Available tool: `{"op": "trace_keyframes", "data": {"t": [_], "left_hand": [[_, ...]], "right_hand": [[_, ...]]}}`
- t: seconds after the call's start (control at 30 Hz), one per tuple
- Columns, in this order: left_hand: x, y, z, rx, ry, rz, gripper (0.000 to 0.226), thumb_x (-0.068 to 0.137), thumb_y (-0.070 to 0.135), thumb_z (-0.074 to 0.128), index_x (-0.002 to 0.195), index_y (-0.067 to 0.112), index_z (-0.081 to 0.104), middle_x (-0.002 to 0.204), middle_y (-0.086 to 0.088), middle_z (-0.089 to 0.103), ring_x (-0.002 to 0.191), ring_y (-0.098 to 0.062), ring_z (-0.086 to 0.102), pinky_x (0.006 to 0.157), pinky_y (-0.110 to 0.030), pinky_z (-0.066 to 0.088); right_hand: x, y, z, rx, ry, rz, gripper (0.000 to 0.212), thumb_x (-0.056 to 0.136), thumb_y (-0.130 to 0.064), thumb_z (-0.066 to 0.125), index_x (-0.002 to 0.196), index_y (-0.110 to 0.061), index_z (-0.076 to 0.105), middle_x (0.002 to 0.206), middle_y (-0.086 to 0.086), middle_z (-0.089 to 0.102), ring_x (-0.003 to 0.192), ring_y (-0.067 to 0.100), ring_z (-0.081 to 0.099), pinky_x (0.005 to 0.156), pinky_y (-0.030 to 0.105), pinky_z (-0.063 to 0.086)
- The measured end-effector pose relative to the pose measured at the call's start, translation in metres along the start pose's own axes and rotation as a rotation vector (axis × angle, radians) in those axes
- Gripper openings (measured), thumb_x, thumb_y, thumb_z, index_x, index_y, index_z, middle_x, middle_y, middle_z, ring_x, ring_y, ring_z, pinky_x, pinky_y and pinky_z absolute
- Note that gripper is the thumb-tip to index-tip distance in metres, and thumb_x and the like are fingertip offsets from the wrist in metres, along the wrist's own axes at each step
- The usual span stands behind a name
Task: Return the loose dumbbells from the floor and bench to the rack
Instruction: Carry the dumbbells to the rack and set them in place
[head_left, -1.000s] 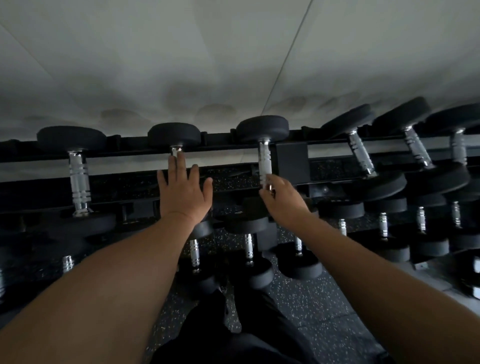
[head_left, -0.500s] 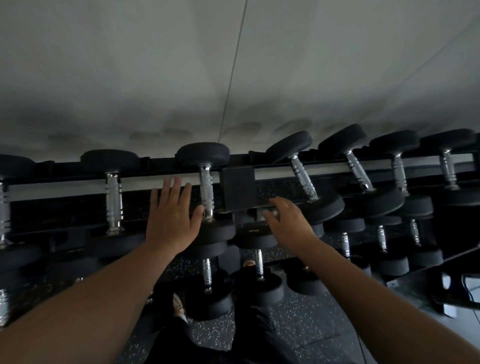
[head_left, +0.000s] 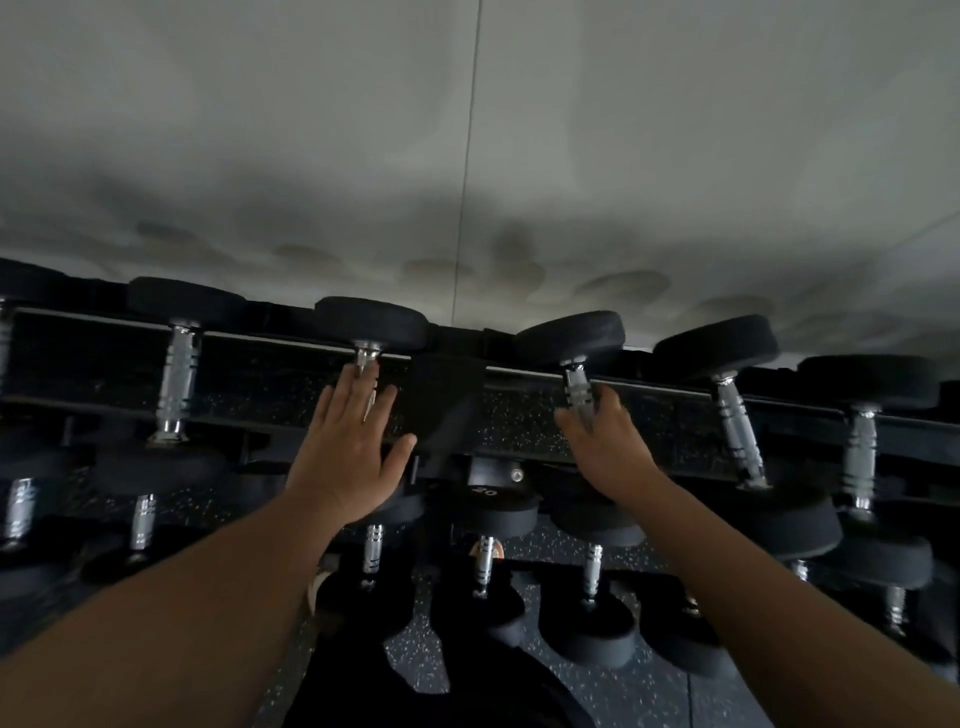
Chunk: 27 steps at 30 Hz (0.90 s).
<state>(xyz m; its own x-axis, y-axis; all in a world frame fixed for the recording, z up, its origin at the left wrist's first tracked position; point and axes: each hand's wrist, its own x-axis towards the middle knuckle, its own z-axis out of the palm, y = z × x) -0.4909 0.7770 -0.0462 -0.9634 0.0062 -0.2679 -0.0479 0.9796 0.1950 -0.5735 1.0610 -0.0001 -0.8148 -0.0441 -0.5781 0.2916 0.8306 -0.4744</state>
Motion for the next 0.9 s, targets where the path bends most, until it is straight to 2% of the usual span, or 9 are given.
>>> {"op": "trace_keyframes", "data": {"t": [0.1, 0.23, 0.3, 0.37, 0.47, 0.6, 0.77, 0.9], "left_hand": [[0.001, 0.001, -0.001, -0.013, -0.018, -0.010, 0.075, 0.095, 0.059, 0.014, 0.155, 0.015, 0.022, 0.164, -0.009, -0.015, 0.149, -0.024, -0.019, 0.121, -0.043, -0.003], [0.002, 0.003, -0.002, 0.003, -0.021, -0.041, 0.072, 0.094, 0.055, 0.014, 0.150, 0.015, 0.036, 0.165, -0.009, -0.008, 0.151, -0.026, -0.012, 0.122, -0.048, 0.002], [0.003, 0.005, -0.003, 0.015, -0.035, -0.060, 0.070, 0.094, 0.054, 0.015, 0.148, 0.016, 0.039, 0.165, -0.008, -0.009, 0.151, -0.026, -0.011, 0.121, -0.052, 0.005], [0.003, 0.005, -0.004, 0.026, -0.047, -0.059, 0.070, 0.094, 0.053, 0.016, 0.148, 0.017, 0.040, 0.164, -0.009, -0.010, 0.151, -0.028, -0.010, 0.121, -0.053, 0.008], [0.003, 0.005, -0.003, 0.022, -0.055, -0.055, 0.069, 0.094, 0.052, 0.016, 0.148, 0.016, 0.038, 0.164, -0.010, -0.011, 0.151, -0.028, -0.012, 0.121, -0.051, 0.007], [0.003, 0.006, -0.005, 0.028, -0.057, -0.062, 0.066, 0.094, 0.051, 0.018, 0.147, 0.017, 0.040, 0.165, -0.009, -0.010, 0.151, -0.028, -0.012, 0.120, -0.055, 0.009], [0.002, 0.006, -0.007, 0.057, -0.082, -0.055, 0.066, 0.094, 0.051, 0.018, 0.147, 0.018, 0.040, 0.165, -0.011, -0.009, 0.151, -0.031, -0.007, 0.118, -0.060, 0.012], [0.003, 0.006, -0.006, 0.061, -0.090, -0.054, 0.066, 0.095, 0.051, 0.018, 0.147, 0.017, 0.040, 0.165, -0.011, -0.010, 0.151, -0.032, -0.008, 0.117, -0.062, 0.013]], "right_hand": [[0.018, 0.000, -0.001, 0.111, -0.030, 0.057, 0.067, 0.094, -0.053, 0.053, 0.144, -0.016, 0.030, 0.126, 0.013, 0.058, 0.112, 0.035, 0.058, 0.088, 0.040, 0.046], [0.036, 0.002, 0.003, 0.163, -0.024, 0.049, 0.042, 0.097, -0.050, 0.049, 0.121, -0.019, 0.037, 0.102, 0.013, 0.067, 0.087, 0.029, 0.066, 0.076, 0.040, 0.051], [0.041, 0.005, 0.004, 0.197, -0.016, 0.057, 0.037, 0.097, -0.049, 0.050, 0.114, -0.018, 0.040, 0.091, 0.012, 0.068, 0.075, 0.026, 0.069, 0.073, 0.044, 0.057], [0.043, 0.006, 0.004, 0.274, -0.032, 0.068, 0.036, 0.097, -0.045, 0.054, 0.114, -0.015, 0.042, 0.084, 0.010, 0.067, 0.066, 0.021, 0.067, 0.064, 0.040, 0.060], [0.041, 0.004, 0.004, 0.293, -0.022, 0.062, 0.032, 0.098, -0.041, 0.056, 0.111, -0.014, 0.044, 0.078, 0.010, 0.064, 0.059, 0.018, 0.061, 0.051, 0.029, 0.054], [0.042, 0.007, 0.008, 0.341, 0.018, 0.065, 0.025, 0.097, -0.041, 0.057, 0.105, -0.018, 0.048, 0.074, 0.008, 0.063, 0.057, 0.018, 0.058, 0.054, 0.034, 0.053], [0.042, 0.005, 0.011, 0.367, 0.050, 0.056, 0.021, 0.098, -0.038, 0.057, 0.103, -0.019, 0.050, 0.072, 0.007, 0.062, 0.053, 0.016, 0.056, 0.043, 0.020, 0.045], [0.040, -0.006, 0.015, 0.428, 0.079, 0.058, 0.021, 0.098, -0.038, 0.056, 0.100, -0.018, 0.052, 0.072, 0.007, 0.062, 0.053, 0.016, 0.057, 0.043, 0.022, 0.046]]}}
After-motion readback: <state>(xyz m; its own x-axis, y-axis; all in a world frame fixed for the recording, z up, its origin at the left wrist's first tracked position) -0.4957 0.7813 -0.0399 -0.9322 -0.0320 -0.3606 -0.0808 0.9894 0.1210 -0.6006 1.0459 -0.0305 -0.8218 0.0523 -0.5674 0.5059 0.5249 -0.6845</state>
